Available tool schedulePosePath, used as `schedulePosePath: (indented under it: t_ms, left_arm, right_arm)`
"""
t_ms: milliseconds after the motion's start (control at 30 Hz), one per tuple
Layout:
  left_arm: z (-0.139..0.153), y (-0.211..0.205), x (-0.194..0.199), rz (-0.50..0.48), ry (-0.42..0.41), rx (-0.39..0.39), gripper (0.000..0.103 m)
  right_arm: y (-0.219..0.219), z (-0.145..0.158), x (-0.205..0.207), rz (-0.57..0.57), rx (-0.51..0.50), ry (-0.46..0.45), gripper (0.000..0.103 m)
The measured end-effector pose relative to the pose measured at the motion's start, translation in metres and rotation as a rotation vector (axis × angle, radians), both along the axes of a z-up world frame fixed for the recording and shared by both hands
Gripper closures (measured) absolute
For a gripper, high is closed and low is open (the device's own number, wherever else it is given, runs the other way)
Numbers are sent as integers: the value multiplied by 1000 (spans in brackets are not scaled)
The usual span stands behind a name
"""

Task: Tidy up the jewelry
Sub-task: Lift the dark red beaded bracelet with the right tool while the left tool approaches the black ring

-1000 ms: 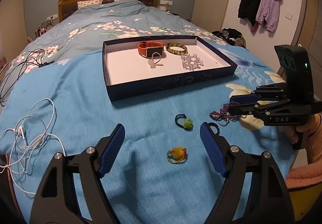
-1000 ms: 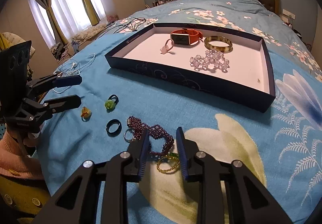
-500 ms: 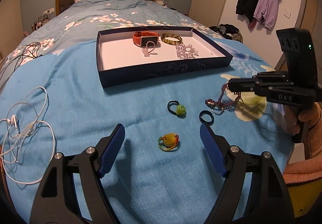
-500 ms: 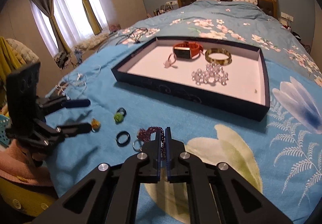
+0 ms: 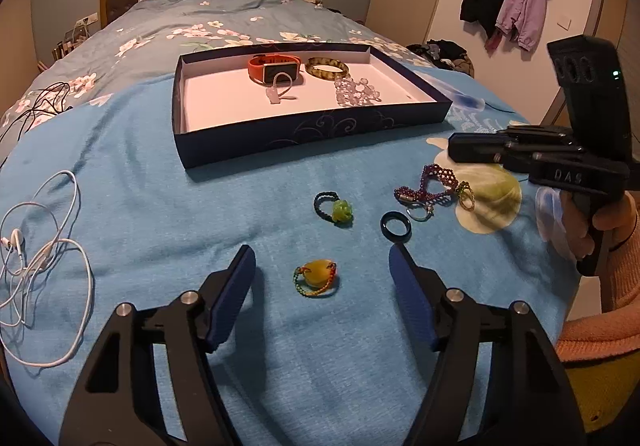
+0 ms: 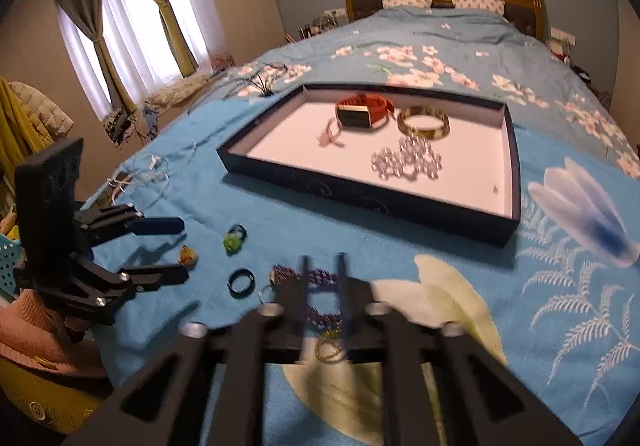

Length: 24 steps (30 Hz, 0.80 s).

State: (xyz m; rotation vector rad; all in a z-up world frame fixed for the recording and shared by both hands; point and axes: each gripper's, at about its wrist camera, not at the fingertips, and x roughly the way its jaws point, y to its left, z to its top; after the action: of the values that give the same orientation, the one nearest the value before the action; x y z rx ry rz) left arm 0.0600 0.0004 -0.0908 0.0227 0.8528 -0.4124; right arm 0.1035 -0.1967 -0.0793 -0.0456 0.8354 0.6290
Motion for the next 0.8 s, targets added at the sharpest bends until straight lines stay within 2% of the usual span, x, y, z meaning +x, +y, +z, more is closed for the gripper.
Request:
schedulePosePath:
  t_ms: [233,367,500,600,667,733,767,800]
  left_arm:
    - [3,-7,0,-34,-14,-8,36]
    - [7,-26,2,-111,-20,-8,44]
    - [0,-47,9,-187,27,3,51]
    - [-9,-55,15,-194,42,36,55]
    - [-9,-57,16,-201,44,32,57]
    - [-10,-57,19,-198,53,18,61]
    - [-9,-56,20,-195,53,18,63]
    - [-10,-55,20,-195,52,19,71]
  right_arm:
    - [5,-20,7,2,-36,45,79]
    - [7,-24,10,10,-33,55,79]
    - [8,-24,11,13,-39,57,79]
    - [9,-25,11,15,-45,56,79]
    - [10,-25,11,19,-47,56,84]
    - [11,-25,10,20,-51,57,100]
    - [11,-26,10,22,-53,57,100]
    - [11,-25,10,21,-54,54,100]
